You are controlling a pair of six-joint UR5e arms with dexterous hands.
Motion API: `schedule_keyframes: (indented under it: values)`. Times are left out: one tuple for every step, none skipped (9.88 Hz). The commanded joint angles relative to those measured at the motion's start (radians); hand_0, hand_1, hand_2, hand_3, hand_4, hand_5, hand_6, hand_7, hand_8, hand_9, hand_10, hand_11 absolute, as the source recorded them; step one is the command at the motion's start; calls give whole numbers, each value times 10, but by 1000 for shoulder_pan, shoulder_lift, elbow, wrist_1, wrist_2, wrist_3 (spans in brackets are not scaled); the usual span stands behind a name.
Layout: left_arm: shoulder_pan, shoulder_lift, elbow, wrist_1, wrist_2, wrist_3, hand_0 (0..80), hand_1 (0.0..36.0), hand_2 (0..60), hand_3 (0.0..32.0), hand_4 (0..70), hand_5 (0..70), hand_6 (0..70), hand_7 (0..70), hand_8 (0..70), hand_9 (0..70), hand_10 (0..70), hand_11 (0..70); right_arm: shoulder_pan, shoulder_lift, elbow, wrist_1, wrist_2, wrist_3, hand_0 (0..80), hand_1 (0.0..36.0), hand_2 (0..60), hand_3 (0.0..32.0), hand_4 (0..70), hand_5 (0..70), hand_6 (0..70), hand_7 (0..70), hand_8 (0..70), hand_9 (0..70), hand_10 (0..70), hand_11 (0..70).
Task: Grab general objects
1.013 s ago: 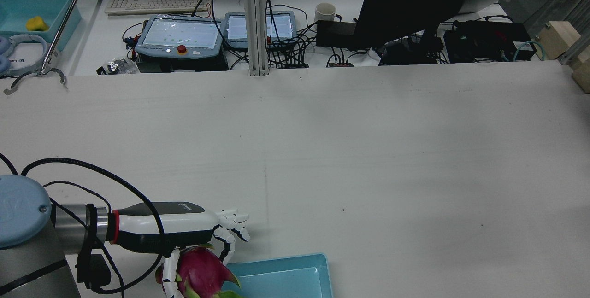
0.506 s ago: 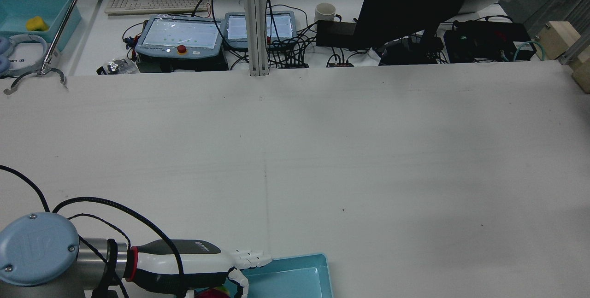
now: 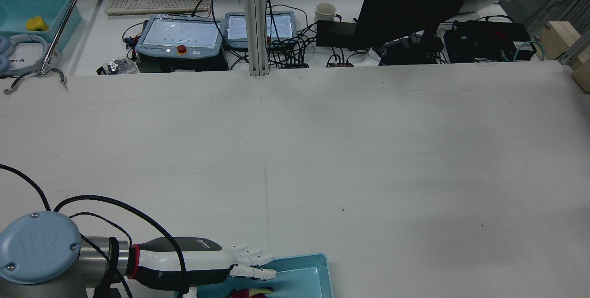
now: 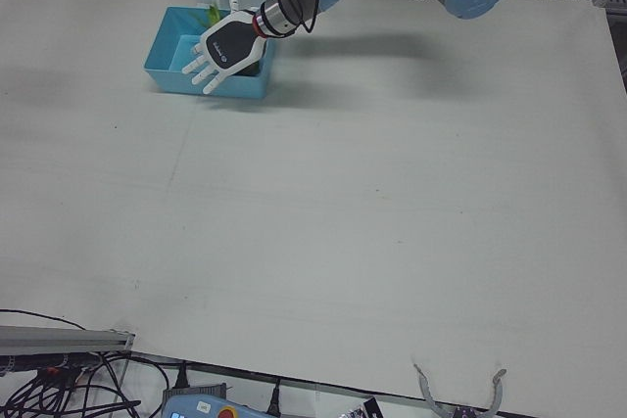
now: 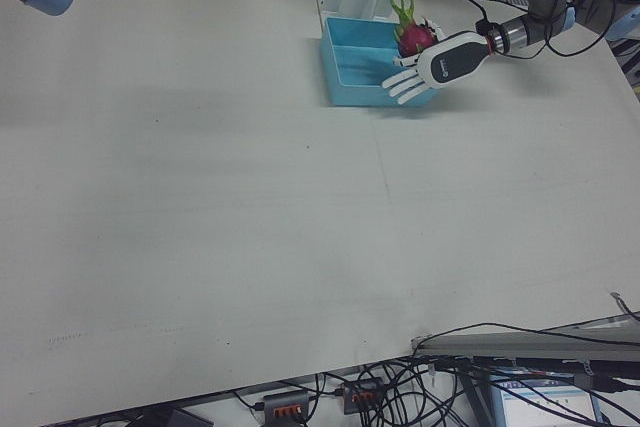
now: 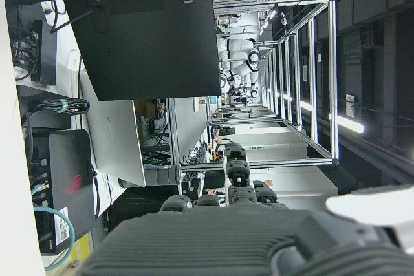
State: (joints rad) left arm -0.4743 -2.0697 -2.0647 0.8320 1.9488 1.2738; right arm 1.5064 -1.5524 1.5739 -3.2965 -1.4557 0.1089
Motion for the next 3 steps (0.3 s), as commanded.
schedule_keyframes:
  values:
    - [-93, -4, 6, -39, -2, -48, 454, 0, 0, 90, 0, 0, 0, 38, 0, 0, 0, 0, 0, 0, 0, 2, 0, 0, 0, 0, 0, 0, 0, 0, 0, 0, 0, 0, 0, 0]
    - [-200, -4, 8, -48, -1, -77, 449, 0, 0, 106, 0, 0, 0, 48, 0, 0, 0, 0, -2, 0, 0, 2, 0, 0, 0, 0, 0, 0, 0, 0, 0, 0, 0, 0, 0, 0]
    - [-304, -4, 12, -75, -2, -118, 445, 0, 0, 96, 0, 0, 0, 59, 0, 0, 0, 0, 0, 0, 0, 2, 2, 0, 0, 0, 0, 0, 0, 0, 0, 0, 0, 0, 0, 0]
